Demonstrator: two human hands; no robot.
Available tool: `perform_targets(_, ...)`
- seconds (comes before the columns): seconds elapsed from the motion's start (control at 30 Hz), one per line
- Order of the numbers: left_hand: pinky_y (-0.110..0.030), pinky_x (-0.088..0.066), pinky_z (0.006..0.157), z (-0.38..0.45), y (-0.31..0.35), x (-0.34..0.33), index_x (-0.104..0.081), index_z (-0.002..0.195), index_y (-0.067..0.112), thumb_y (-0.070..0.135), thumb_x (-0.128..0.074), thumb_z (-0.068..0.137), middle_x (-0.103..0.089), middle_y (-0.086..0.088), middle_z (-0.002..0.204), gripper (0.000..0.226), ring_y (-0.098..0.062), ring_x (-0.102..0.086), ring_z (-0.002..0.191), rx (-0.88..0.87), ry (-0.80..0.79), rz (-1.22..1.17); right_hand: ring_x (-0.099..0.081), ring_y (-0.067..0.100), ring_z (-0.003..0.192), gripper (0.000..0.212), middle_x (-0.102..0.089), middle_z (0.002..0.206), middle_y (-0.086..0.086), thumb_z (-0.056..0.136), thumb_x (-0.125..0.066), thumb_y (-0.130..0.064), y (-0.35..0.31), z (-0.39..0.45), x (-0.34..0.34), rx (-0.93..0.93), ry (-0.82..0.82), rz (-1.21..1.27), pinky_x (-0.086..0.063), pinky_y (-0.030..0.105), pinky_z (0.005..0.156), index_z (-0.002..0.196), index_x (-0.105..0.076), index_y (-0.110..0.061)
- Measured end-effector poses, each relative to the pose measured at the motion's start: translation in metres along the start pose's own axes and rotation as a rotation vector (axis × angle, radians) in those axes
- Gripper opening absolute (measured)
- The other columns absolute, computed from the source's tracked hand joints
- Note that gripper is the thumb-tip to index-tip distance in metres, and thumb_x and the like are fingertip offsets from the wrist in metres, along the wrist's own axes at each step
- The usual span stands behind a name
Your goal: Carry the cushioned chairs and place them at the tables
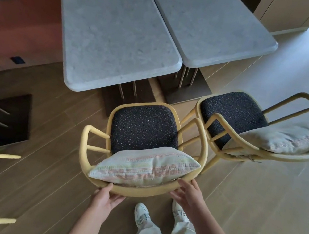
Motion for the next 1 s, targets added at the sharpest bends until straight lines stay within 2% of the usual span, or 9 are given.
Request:
perform_targets(0.13,-0.054,-0.051,0.085,-0.007,-0.022,-0.009,-0.046,0.141,0.003,0.005,-0.055,0.102,-0.055,-0.028,0.128,0.040,-0.041,-0.061,0.102,0.014,0.025,-0.045,-0.073,0.033,0.098,0.039,-0.072,0.114,0.013,0.094,-0.058,0.001,-0.014,-0.001,0.012,0.007,0.018,-0.025,-0.062,0.037,0.059,0.130,-0.055,-0.015)
perform_targets(0.2,-0.054,-0.051,0.086,-0.008,-0.031,-0.011,-0.045,0.141,0.002,0.004,-0.054,0.103,-0.054,-0.031,0.132,0.039,-0.040,-0.063,0.096,0.006,0.032,-0.062,-0.075,0.029,0.091,0.041,-0.072,0.113,0.012,0.094,-0.060,0.001,-0.017,0.000,0.019,0.008,0.022,-0.044,-0.060,0.035,0.058,0.131,-0.054,-0.015)
perform_targets(0.33,-0.054,-0.058,0.074,-0.018,-0.045,-0.016,-0.045,0.140,0.000,0.004,-0.053,0.103,-0.053,-0.030,0.134,0.039,-0.037,-0.062,0.087,0.007,0.033,-0.072,-0.077,0.026,0.086,0.040,-0.078,0.097,0.007,0.092,-0.062,-0.001,-0.020,0.003,0.035,-0.009,0.037,-0.084,-0.060,0.038,0.063,0.129,-0.057,-0.017)
perform_targets(0.53,-0.051,-0.050,0.094,-0.034,-0.050,-0.023,-0.046,0.142,0.003,0.012,-0.055,0.104,-0.054,-0.027,0.137,0.040,-0.038,-0.062,0.104,-0.006,0.031,-0.041,-0.070,0.028,0.080,0.030,-0.069,0.098,0.017,0.095,-0.060,-0.011,-0.044,0.003,0.029,-0.091,0.059,-0.262,-0.057,0.036,0.056,0.123,-0.055,-0.001)
perform_targets(0.63,-0.054,-0.047,0.105,-0.047,-0.046,-0.031,-0.042,0.147,0.010,0.024,-0.055,0.104,-0.051,-0.024,0.141,0.047,-0.039,-0.057,0.122,-0.036,0.040,-0.017,-0.067,0.028,0.087,0.034,-0.068,0.106,0.018,0.097,-0.056,-0.016,-0.053,0.001,0.023,-0.117,0.031,-0.301,-0.055,0.039,0.071,0.127,-0.053,-0.001)
perform_targets(0.77,-0.052,-0.039,0.114,-0.061,-0.041,-0.044,-0.038,0.151,0.013,0.031,-0.053,0.105,-0.047,-0.022,0.149,0.052,-0.039,-0.049,0.135,-0.084,0.098,-0.058,-0.061,0.032,0.114,0.044,-0.063,0.128,0.016,0.096,-0.057,-0.022,-0.069,-0.006,0.015,-0.148,0.006,-0.385,-0.047,0.046,0.103,0.136,-0.049,-0.006)
perform_targets(0.87,-0.049,-0.041,0.112,-0.078,-0.036,-0.053,-0.039,0.151,0.016,0.032,-0.052,0.104,-0.047,-0.016,0.149,0.051,-0.035,-0.049,0.133,-0.195,0.183,-0.075,-0.045,0.034,0.135,0.058,-0.043,0.153,0.013,0.096,-0.059,-0.027,-0.090,-0.012,0.002,-0.063,0.002,-0.529,-0.039,0.047,0.107,0.147,-0.040,-0.007)
perform_targets(0.93,-0.044,-0.044,0.105,-0.095,-0.028,-0.060,-0.041,0.148,0.016,0.025,-0.050,0.103,-0.049,-0.012,0.147,0.047,-0.026,-0.052,0.123,-0.349,0.211,-0.064,-0.043,0.033,0.135,0.065,-0.041,0.153,0.013,0.093,-0.062,-0.032,-0.109,-0.018,-0.007,0.040,0.001,-0.621,-0.038,0.048,0.110,0.148,-0.038,-0.008)
perform_targets(1.0,-0.039,-0.047,0.100,-0.118,-0.015,-0.070,-0.047,0.145,0.019,0.021,-0.051,0.102,-0.053,-0.012,0.142,0.043,-0.017,-0.058,0.113,-0.517,0.193,-0.048,-0.045,0.027,0.133,0.064,-0.045,0.150,0.008,0.094,-0.062,-0.036,-0.129,-0.029,-0.021,0.150,-0.099,-0.646,-0.038,0.049,0.113,0.149,-0.038,-0.013)
Point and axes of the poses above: each hand's wrist, its own z-axis towards the middle knuckle, its own x-axis out of the back of the hand, y = z × x, the point moved 4 cm from there along z, towards the middle knuckle
